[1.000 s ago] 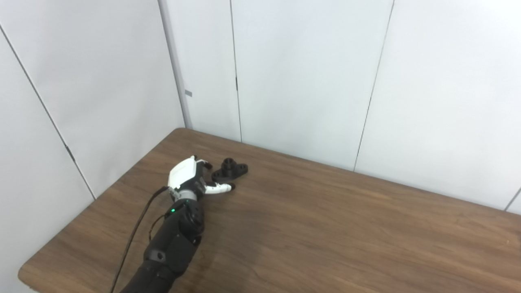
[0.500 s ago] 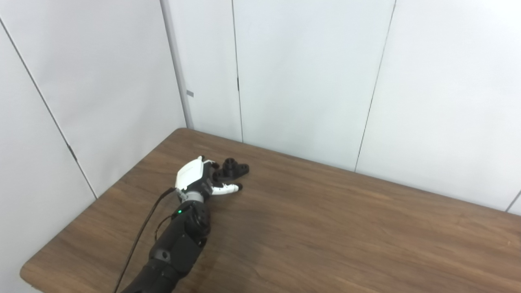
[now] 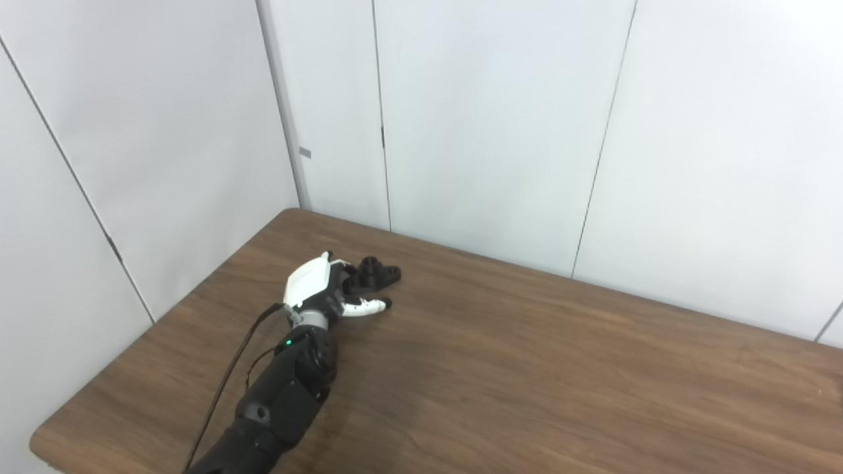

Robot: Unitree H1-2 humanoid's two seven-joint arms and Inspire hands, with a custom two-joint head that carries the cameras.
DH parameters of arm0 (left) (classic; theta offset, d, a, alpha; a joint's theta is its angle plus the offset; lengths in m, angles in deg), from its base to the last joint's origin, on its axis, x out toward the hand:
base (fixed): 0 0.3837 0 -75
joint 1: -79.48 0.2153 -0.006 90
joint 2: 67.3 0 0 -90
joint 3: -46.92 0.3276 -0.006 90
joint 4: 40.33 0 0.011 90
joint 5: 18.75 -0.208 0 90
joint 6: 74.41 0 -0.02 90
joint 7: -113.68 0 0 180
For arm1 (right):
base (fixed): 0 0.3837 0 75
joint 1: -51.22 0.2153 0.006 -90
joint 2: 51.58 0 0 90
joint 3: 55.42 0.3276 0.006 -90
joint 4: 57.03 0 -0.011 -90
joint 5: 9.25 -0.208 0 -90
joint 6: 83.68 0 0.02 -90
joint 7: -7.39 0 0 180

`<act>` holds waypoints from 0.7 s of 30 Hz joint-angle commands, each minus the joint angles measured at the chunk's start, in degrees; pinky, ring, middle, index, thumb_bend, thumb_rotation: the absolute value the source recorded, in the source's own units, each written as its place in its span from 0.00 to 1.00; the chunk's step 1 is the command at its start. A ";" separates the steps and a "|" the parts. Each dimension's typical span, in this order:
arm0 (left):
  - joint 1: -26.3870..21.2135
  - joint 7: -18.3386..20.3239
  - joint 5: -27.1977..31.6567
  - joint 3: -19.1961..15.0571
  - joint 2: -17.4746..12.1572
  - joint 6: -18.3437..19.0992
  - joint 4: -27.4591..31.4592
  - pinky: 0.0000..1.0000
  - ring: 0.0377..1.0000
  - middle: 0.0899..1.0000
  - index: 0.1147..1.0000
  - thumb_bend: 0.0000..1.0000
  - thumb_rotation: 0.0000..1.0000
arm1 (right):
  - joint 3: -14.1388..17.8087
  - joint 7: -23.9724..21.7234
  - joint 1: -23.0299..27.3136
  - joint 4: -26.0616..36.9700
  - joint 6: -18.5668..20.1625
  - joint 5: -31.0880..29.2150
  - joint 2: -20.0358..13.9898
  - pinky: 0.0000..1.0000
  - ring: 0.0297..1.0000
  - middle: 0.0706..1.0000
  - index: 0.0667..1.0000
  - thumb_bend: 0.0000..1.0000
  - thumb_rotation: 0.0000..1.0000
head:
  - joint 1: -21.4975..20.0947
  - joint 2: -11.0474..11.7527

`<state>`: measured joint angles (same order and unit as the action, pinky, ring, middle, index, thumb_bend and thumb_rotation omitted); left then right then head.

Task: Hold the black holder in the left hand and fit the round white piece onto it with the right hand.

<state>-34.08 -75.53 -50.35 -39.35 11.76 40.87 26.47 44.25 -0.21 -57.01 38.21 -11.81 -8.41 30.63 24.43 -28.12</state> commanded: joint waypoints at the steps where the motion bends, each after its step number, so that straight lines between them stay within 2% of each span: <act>1: -0.48 2.18 -0.34 1.80 -0.08 0.39 -0.82 1.00 1.00 1.00 0.69 0.98 0.24 | -0.67 -0.40 -2.10 -0.44 1.93 0.34 0.54 0.92 0.92 0.96 0.97 0.52 0.86 | -0.12 -0.01; 8: -0.34 1.51 -0.06 1.97 -0.33 0.13 -1.03 1.00 1.00 1.00 0.66 0.97 0.18 | -0.87 -0.27 -2.13 -0.41 1.55 0.40 0.55 0.92 0.96 0.99 1.00 0.55 0.88 | -0.26 0.04; 11: -0.09 1.05 -0.19 2.02 -0.48 -0.28 -1.01 1.00 1.00 1.00 0.61 0.93 0.15 | -0.93 -0.17 -2.16 -0.54 1.55 0.65 0.58 0.93 0.97 0.99 1.00 0.55 0.88 | -0.33 0.01; 15: 0.19 -2.03 0.17 1.30 0.03 -2.71 -1.89 1.00 1.00 1.00 0.52 0.87 0.06 | -0.99 -0.13 -2.29 0.04 1.74 0.80 0.63 0.93 0.98 0.99 1.00 0.61 0.91 | -0.50 -0.06; 16: 0.21 -3.34 0.21 1.12 0.21 -3.94 -2.47 1.00 1.00 1.00 0.47 0.70 0.06 | -1.01 -0.15 -2.35 0.22 1.82 0.78 0.62 0.92 0.98 0.99 1.00 0.61 0.91 | -0.53 -0.07; 17: 0.20 -4.49 0.16 1.04 0.35 -5.01 -3.06 1.00 1.00 0.98 0.44 0.62 0.05 | -1.04 -0.15 -2.41 0.38 1.93 0.75 0.62 0.92 0.98 0.99 1.00 0.60 0.91 | -0.54 -0.09; 18: 0.14 -5.45 0.03 1.09 0.41 -5.94 -3.71 1.00 1.00 0.97 0.43 0.56 0.05 | -1.05 -0.12 -2.48 0.44 2.04 0.80 0.60 0.92 0.98 1.00 1.00 0.61 0.91 | -0.58 -0.11; 21: -0.14 -7.09 -0.44 1.60 0.38 -7.70 -5.25 1.00 1.00 0.93 0.41 0.53 0.04 | -1.04 0.11 -2.62 0.53 2.43 0.83 0.70 0.93 0.98 1.00 1.00 0.63 0.91 | -0.62 -0.19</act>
<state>-34.05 -82.89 -50.02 -38.70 12.30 33.89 22.14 43.92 0.45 -57.71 39.02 -11.46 -8.00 30.77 23.82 -28.30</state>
